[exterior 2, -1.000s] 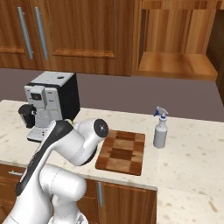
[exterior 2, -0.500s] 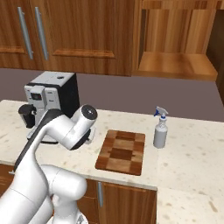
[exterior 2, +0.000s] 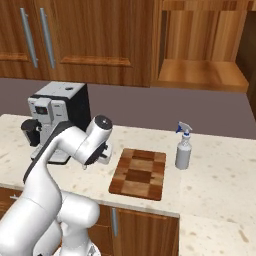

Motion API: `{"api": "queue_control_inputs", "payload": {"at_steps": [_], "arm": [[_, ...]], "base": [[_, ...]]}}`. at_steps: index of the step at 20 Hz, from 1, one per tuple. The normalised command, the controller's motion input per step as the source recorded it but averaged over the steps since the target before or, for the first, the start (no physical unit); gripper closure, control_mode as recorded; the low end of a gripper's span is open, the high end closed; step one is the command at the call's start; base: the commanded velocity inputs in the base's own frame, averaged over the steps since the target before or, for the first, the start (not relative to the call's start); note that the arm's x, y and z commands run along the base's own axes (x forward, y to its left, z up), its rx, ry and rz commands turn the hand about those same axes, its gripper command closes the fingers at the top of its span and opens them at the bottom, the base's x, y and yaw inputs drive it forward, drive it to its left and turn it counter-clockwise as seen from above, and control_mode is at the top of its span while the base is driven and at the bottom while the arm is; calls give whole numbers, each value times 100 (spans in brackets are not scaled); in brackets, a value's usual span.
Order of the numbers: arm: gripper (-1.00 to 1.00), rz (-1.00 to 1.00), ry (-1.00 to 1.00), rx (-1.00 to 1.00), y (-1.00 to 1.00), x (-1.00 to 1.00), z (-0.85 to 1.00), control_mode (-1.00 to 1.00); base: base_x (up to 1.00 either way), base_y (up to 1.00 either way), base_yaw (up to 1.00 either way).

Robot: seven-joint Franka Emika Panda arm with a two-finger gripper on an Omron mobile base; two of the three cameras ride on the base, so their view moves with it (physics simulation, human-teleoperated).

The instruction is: Grab the spray bottle from the cabinet, then place it next to the cutting board for sanitizing. Then grab the dish brush from the countertop next to the sink and place it next to the cutting board.

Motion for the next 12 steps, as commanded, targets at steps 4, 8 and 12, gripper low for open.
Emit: {"api": "queue_control_inputs", "payload": {"at_steps": [4,8,12], "arm": [[100,0,0,0,-18,0,-34,-100],[100,0,0,0,0,0,-49,-100],[100,0,0,0,0,3,-58,-100]], "base": [[0,0,0],[0,0,0],[0,0,0]]}}
